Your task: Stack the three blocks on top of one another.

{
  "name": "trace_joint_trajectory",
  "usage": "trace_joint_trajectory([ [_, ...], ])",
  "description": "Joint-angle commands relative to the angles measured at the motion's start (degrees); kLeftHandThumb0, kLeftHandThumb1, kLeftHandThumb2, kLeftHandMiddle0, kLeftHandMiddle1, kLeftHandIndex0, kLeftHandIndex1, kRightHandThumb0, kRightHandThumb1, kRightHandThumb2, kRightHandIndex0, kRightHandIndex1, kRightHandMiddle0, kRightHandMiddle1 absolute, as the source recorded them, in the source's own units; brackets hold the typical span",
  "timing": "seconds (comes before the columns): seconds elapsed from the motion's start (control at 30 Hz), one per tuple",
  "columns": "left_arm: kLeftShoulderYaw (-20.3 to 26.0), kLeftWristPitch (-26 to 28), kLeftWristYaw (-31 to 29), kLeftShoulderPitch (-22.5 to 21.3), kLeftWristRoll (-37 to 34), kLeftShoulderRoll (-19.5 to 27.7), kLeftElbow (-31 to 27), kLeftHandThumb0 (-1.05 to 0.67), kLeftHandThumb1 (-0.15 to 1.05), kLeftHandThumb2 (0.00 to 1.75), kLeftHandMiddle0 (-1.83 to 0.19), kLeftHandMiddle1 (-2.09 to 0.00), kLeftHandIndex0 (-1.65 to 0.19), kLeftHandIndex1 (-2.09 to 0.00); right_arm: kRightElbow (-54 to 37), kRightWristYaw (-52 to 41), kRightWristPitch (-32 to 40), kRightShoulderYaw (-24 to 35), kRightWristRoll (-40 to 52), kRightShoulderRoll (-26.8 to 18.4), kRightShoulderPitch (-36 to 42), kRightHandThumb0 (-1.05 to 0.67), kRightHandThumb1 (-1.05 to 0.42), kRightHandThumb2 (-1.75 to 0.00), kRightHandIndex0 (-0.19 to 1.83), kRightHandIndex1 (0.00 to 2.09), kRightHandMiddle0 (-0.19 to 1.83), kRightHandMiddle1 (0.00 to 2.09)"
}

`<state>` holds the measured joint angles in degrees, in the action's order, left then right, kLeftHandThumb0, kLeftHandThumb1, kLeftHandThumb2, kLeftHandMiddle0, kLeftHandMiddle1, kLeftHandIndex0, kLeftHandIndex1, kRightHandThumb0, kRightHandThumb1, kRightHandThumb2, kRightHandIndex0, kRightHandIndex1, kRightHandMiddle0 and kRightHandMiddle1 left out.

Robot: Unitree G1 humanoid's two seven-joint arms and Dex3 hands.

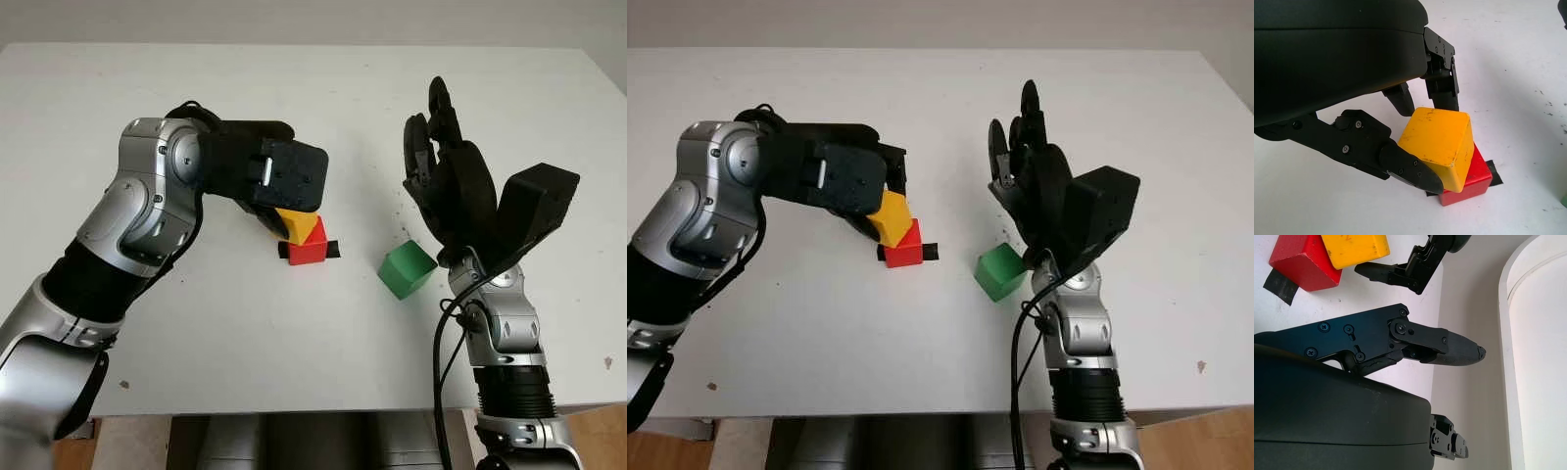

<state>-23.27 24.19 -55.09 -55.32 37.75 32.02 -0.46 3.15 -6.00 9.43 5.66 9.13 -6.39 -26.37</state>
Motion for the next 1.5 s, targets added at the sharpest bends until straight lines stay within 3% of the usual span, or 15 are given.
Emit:
trace_joint_trajectory([
  [0.0, 0.6, -0.3, 0.8, -1.5, -0.3, -0.7, -0.4, -0.27, 1.03, 0.05, -0.08, -1.12, -0.37, -2.09, -1.2, 0.0, 0.3, 0.2, 0.1, -0.3, -0.5, -0.66, -1.05, -0.57, -0.19, 0.00, -0.19, 0.01],
  [0.17, 0.5, -1.0, 2.8, -1.3, -0.5, -1.3, 0.0, -0.28, 1.03, 0.05, -0.14, -0.85, -0.26, -2.09, -1.7, -0.1, 0.4, 0.2, 0.0, -0.3, -0.2, -0.65, -1.05, -0.57, -0.19, 0.00, -0.19, 0.02],
  [0.33, 0.2, -2.4, 3.3, -0.8, -0.6, -1.1, -0.1, -0.28, 1.04, 0.06, -0.18, -0.60, -0.19, -1.95, -1.9, 0.3, 0.6, 0.1, -0.3, -0.2, -0.1, -0.66, -1.05, -0.57, -0.19, 0.00, -0.19, 0.02],
  [0.53, 0.7, -6.2, 4.3, -0.2, -2.1, -0.9, 0.5, -0.28, 1.05, 0.06, -0.14, -0.85, -0.17, -2.00, -1.7, 0.5, 0.6, 0.1, -0.4, -0.2, 0.0, -0.66, -1.05, -0.57, -0.19, 0.00, -0.19, 0.03],
  [0.6, 1.0, -8.3, 5.0, -0.2, -2.9, -0.6, 0.8, -0.27, 1.04, 0.05, -0.11, -1.07, -0.21, -2.01, -1.7, 0.7, 0.4, 0.2, -0.3, 0.0, 0.0, -0.66, -1.05, -0.57, -0.19, 0.00, -0.19, 0.03],
  [0.67, 1.0, -10.2, 5.2, -0.2, -3.4, 0.0, 1.0, -0.27, 1.03, 0.05, -0.09, -0.99, -0.22, -1.99, -1.8, 0.9, 0.4, 0.2, -0.1, 0.2, 0.1, -0.66, -1.05, -0.57, -0.19, 0.00, -0.18, 0.03],
  [0.73, 1.0, -11.2, 5.0, -0.2, -3.7, 0.4, 1.1, -0.28, 1.03, 0.05, -0.13, -0.69, -0.21, -1.96, -1.9, 0.8, 0.4, 0.1, -0.2, 0.0, 0.2, -0.66, -1.05, -0.57, -0.19, 0.00, -0.19, 0.03],
  [0.83, 1.1, -11.4, 4.5, 0.0, -4.3, 0.7, 0.9, -0.27, 1.03, 0.05, -0.19, -0.53, -0.21, -1.93, -2.1, 0.8, 0.5, 0.0, -0.3, 0.0, 0.3, -0.67, -1.05, -0.57, -0.19, 0.00, -0.19, 0.02],
  [0.97, 0.9, -10.8, 3.5, -0.2, -4.8, 0.8, 0.9, -0.27, 1.02, 0.05, -0.20, -0.49, -0.20, -1.90, -2.2, 0.7, 0.5, 0.0, -0.3, -0.1, 0.4, -0.67, -1.05, -0.57, -0.19, 0.00, -0.19, 0.01],
  [1.1, 0.6, -11.2, 3.1, -0.3, -4.7, 1.1, 0.9, -0.26, 1.01, 0.05, -0.17, -0.59, -0.20, -1.93, -2.6, 0.9, 1.1, 0.0, -0.3, -0.1, 0.6, -0.65, -1.05, -0.58, -0.19, 0.00, -0.19, 0.01],
  [1.23, 0.4, -12.3, 2.9, -0.2, -4.4, 1.6, 0.8, -0.26, 1.02, 0.06, -0.16, -0.44, -0.20, -1.94, -2.5, 0.8, 0.8, 0.2, -0.1, 0.0, 0.7, -0.65, -1.05, -0.57, -0.19, 0.00, -0.19, 0.01],
  [1.33, 0.1, -14.8, 2.8, -0.2, -4.1, 2.4, 1.1, -0.27, 1.03, 0.06, -0.17, -0.42, -0.17, -1.94, -2.4, 0.9, 0.7, 0.2, -0.3, 0.0, 0.7, -0.66, -1.05, -0.56, -0.19, 0.00, -0.18, 0.01],
  [1.47, -0.4, -22.8, 5.8, 0.2, -2.7, 3.9, 2.2, -0.30, 1.02, 0.05, -0.26, -0.16, -0.24, -1.79, -2.3, 0.7, 0.4, -0.1, -0.6, -0.2, 0.7, -0.66, -1.05, -0.57, -0.19, 0.00, -0.19, 0.01],
])
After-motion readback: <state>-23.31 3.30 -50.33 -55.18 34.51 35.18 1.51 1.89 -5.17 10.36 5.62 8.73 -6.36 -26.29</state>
